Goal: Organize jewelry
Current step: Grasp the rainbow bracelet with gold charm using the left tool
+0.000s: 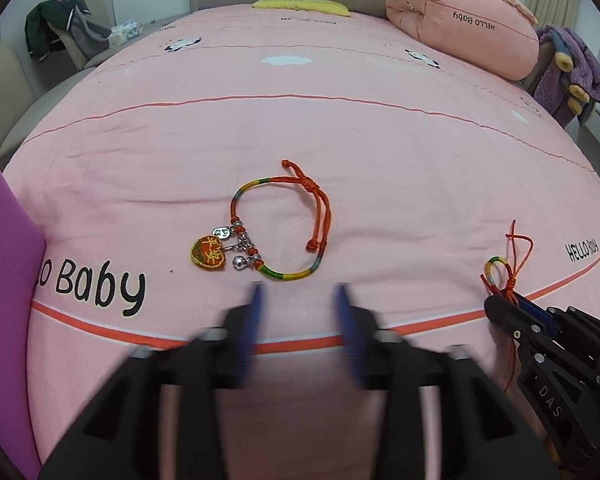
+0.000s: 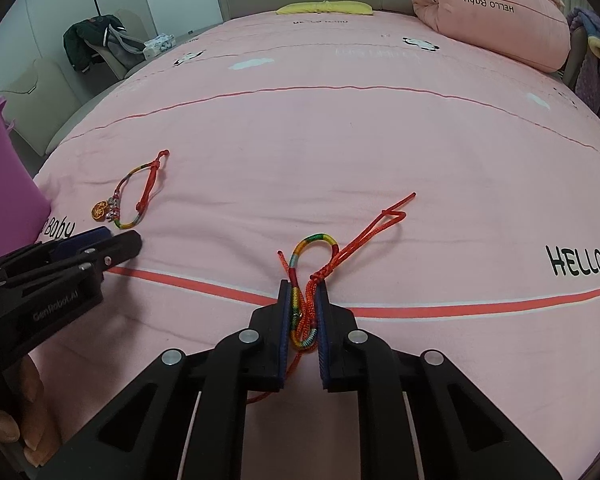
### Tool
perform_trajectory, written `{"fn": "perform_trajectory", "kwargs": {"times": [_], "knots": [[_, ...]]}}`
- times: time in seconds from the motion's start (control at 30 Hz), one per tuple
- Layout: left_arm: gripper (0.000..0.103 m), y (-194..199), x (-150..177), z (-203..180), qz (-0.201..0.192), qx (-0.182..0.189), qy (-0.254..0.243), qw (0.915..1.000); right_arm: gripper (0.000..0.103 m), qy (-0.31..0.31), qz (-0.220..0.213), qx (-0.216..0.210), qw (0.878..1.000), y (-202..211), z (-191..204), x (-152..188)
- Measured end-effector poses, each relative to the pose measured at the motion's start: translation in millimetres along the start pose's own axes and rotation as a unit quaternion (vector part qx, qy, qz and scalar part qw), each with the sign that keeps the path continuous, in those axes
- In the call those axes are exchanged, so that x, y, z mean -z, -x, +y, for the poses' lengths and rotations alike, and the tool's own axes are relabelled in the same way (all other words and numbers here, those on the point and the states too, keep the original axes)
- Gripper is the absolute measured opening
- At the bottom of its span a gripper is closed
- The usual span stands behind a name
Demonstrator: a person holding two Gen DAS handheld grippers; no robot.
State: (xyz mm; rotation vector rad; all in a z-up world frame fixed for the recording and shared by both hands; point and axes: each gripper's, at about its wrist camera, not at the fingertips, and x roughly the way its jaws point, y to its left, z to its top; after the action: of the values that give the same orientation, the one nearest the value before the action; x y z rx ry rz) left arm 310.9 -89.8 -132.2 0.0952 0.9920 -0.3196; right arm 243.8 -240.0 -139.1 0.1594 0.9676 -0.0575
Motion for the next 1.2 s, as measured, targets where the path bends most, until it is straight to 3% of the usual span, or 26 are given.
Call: {"fn": "perform_trajectory", "kwargs": {"times": [0.03, 0.47, 1.0, 1.07, 1.2], "knots": [[0.078, 2, 1, -1, -0.009, -0.006, -0.001, 0.9999, 0.012, 0.0, 0.0, 0.0, 1.0, 0, 0, 0], [0.076, -11, -5, -1, -0.005, -0.029, 0.003, 0.9996, 0.012, -0.006, 0.001, -0.005, 1.0, -1, -3, -1], [0.081, -33, -29, 3, 0.004, -0.039, 0.012, 0.9992, 0.012, -0.005, 0.001, -0.002, 1.0, -3, -2, -1], [0.076, -34, -32, 3, 0.002, -0.035, 0.013, 0.9993, 0.012, -0.005, 0.001, -0.002, 1.0, -3, -2, -1], [0.053, -31, -29, 4, -0.004, -0.031, 0.014, 0.9994, 0.012, -0.004, 0.001, 0.001, 1.0, -3, -2, -1]]}}
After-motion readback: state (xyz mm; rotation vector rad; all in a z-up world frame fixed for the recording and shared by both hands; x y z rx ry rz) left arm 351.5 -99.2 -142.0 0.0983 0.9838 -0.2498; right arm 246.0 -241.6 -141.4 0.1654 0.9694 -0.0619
